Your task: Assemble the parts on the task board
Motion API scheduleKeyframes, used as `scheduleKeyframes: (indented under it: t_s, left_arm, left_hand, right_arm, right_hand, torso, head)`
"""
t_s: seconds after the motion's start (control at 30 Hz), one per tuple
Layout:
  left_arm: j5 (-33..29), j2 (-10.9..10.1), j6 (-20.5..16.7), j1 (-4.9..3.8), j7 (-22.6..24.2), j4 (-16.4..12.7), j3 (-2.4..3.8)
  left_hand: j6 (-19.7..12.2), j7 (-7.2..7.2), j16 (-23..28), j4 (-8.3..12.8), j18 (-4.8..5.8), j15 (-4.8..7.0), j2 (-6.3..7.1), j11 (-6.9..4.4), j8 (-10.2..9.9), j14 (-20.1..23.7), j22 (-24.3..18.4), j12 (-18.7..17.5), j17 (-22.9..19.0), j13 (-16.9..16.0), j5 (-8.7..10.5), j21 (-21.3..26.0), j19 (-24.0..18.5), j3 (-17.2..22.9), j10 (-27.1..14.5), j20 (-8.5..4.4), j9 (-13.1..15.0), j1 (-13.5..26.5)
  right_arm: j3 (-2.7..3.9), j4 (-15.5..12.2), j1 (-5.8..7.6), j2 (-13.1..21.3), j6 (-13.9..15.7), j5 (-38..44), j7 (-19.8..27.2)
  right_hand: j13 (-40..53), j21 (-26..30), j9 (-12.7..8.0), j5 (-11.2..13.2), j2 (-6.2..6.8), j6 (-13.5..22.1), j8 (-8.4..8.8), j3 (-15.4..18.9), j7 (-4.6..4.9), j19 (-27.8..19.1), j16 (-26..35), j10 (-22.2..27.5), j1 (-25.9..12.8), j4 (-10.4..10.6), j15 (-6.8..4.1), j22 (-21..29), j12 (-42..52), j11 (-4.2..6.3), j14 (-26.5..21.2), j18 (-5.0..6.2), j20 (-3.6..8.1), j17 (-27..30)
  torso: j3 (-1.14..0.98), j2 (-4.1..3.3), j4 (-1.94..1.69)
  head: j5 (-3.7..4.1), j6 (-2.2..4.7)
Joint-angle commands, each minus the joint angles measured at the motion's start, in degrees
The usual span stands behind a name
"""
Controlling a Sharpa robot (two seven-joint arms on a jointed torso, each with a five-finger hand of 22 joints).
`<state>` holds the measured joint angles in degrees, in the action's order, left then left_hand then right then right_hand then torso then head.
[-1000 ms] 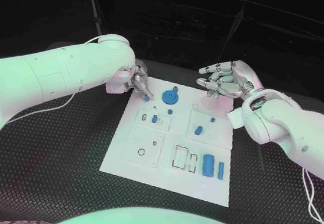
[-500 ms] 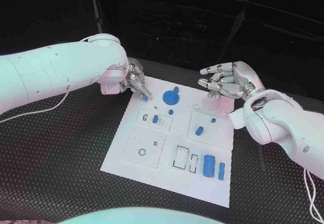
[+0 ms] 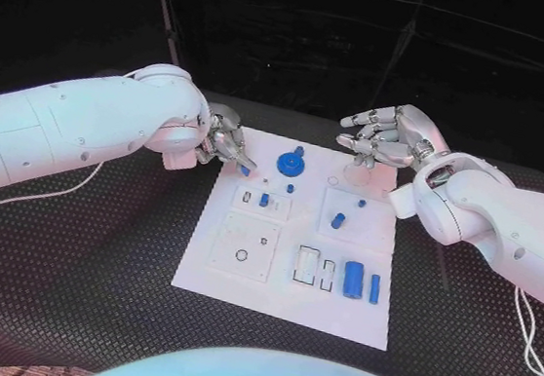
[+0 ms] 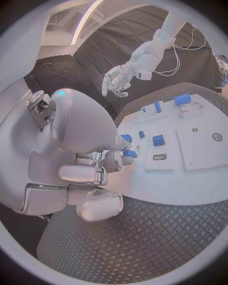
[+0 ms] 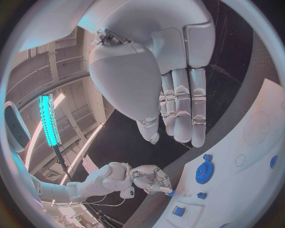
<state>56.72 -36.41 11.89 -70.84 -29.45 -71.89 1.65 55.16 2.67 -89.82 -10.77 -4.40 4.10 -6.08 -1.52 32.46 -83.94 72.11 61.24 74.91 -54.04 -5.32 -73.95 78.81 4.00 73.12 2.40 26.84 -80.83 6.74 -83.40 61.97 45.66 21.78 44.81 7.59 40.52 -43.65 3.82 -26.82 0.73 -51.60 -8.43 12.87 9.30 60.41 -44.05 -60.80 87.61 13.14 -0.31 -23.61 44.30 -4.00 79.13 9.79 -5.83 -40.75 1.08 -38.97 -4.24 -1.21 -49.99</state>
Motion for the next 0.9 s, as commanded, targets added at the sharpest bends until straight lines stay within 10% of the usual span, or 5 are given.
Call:
scheduleKeyframes:
  t_s: [0.03,0.9]
  left_arm:
    - [3.0,-0.9,-3.1,0.37,0.3,-1.9,0.01]
    - [6.6,-2.3,-1.2,2.38,0.7,-5.8,-0.82]
  left_hand:
    - [0.0,-0.29,-0.2,2.3,-0.29,0.27,0.04,0.06,0.4,-6.1,0.1,0.3,15.1,-0.1,-0.33,-0.3,0.1,2.6,0.5,-0.26,3.4,-0.5]
    - [-0.4,-0.41,-0.2,2.7,-0.25,0.33,0.74,-0.05,1.1,-6.1,0.3,0.7,15.1,-0.3,-0.36,-0.4,0.3,3.8,0.7,-0.33,4.1,-0.7]
  right_arm:
    - [0.02,0.0,0.09,0.0,-0.6,-0.1,0.4]
    - [-0.02,0.8,0.0,-0.6,-0.8,0.3,0.4]
  right_hand:
    - [-0.1,0.3,0.1,-0.2,-0.58,0.4,-0.35,-0.2,-0.1,0.4,0.1,0.4,0.0,0.2,0.07,0.1,-0.2,-0.08,-0.3,0.7,-0.22,0.0]
    - [-0.1,0.3,0.1,-0.3,-0.66,0.3,-0.39,-0.3,-0.1,0.4,0.2,0.5,0.3,0.2,0.06,0.1,-0.2,-0.06,-0.3,0.7,-0.22,0.0]
  torso:
    - [0.04,-0.02,-0.02]
    - [0.02,-0.17,0.25]
  head:
    - [-0.03,-0.01]
    - [-0.35,-0.01]
